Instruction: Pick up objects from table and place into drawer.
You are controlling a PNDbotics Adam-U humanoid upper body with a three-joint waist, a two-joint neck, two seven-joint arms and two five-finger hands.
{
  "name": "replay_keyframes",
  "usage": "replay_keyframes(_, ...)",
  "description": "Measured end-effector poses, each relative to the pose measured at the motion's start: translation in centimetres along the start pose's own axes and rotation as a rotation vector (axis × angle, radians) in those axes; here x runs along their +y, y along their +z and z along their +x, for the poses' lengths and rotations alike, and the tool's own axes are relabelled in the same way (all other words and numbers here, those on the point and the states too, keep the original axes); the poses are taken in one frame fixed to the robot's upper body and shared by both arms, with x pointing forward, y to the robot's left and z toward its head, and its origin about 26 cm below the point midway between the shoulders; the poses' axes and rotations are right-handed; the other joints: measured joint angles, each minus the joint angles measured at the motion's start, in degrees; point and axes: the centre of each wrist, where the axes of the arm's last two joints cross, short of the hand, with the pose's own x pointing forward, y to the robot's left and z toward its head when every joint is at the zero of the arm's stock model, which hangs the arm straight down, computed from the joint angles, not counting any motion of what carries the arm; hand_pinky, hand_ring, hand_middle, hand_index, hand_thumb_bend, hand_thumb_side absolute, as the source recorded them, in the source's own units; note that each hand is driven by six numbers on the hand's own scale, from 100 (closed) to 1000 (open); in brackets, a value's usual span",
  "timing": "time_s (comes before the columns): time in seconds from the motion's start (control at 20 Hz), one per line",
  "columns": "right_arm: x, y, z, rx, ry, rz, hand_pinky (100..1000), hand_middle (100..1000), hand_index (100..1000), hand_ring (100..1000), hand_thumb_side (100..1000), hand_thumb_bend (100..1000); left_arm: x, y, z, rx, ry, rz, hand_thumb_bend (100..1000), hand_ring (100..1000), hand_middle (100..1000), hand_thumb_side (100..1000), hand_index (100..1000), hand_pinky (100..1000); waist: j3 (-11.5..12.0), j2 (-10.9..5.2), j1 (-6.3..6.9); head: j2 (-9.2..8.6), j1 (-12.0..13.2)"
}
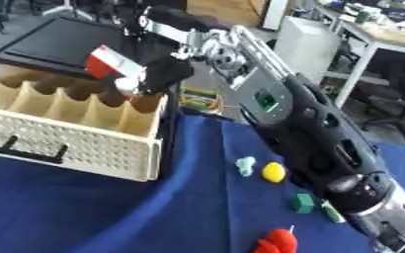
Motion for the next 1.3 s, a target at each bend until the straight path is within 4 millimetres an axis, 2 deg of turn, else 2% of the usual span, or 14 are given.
replay_keyframes(0.3,0.0,0.0,0.1,-0.009,0.008,0.021,763,580,815,738,562,461,-0.1,0.1,0.0,0.005,0.004,0.001,100,637,737,647,812,555,-0.01,0.0,0.0,0.0,0.18)
replay_keyframes(0.65,-0.4,0.2,0.3,-0.015,0.006,0.017,762,572,798,735,562,453,-0.1,0.1,0.0,0.01,0.005,-0.004,100,635,737,648,812,553,-0.22,0.0,0.0,-0.01,0.41)
replay_keyframes(0.9,-1.3,0.8,0.7,-0.029,-0.032,-0.04,761,549,791,715,579,405,-0.1,0.1,0.0,0.01,0.005,-0.004,100,638,736,644,813,555,-0.45,-0.03,0.17,0.01,0.95)
replay_keyframes(1.05,-2.3,2.4,0.8,-0.042,-0.082,-0.118,750,529,787,697,573,365,-0.1,0.1,0.0,0.006,0.005,0.001,100,640,736,639,814,557,-0.86,-0.14,0.6,0.13,1.52)
replay_keyframes(1.3,-4.3,7.3,0.5,-0.042,-0.199,-0.304,727,505,768,666,566,257,-0.2,0.1,0.0,-0.012,0.005,0.019,100,651,731,612,815,567,-1.63,-0.65,1.67,1.09,2.76)
